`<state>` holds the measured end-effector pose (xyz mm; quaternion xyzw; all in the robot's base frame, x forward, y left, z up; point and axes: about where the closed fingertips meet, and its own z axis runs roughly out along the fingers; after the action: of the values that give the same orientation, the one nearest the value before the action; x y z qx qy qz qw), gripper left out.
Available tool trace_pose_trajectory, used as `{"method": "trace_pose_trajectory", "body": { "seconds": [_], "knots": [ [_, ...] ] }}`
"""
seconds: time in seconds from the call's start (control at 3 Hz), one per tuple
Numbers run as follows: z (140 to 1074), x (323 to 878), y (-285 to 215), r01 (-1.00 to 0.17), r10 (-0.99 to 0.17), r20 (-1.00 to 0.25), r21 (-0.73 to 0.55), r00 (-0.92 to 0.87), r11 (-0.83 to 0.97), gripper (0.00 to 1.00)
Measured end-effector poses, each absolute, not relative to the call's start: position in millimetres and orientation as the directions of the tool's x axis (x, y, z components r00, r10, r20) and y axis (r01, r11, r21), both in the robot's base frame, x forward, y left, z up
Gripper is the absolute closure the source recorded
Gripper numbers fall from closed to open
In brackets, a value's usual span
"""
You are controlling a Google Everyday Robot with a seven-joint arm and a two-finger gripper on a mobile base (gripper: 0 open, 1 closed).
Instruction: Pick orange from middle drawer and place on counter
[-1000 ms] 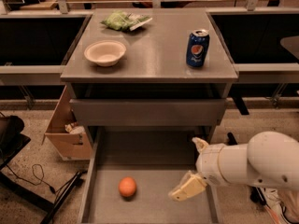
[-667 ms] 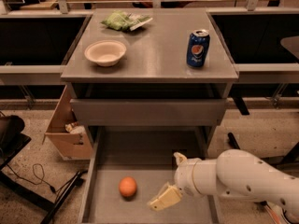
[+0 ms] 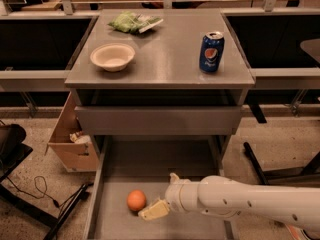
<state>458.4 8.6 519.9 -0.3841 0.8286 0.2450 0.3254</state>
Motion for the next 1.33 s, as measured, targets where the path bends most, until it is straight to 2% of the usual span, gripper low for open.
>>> {"method": "trace_pose_trajectory", "body": {
  "seconds": [0.33,0.67,1.0,1.33],
  "knots": [
    [488,507,13,-0.755,-0.409,-0.781,0.118,-0.472,0.645,0.0],
    [468,534,23,-0.736,-0.331,-0.822,0.149,-0.464,0.661,0.0],
    [462,532,24,-0.736,-0.327,-0.82,0.159,-0.469,0.658,0.0],
    [447,527,26,-0.783,-0.37,-0.836,0.108,-0.404,0.613,0.0]
  ]
}}
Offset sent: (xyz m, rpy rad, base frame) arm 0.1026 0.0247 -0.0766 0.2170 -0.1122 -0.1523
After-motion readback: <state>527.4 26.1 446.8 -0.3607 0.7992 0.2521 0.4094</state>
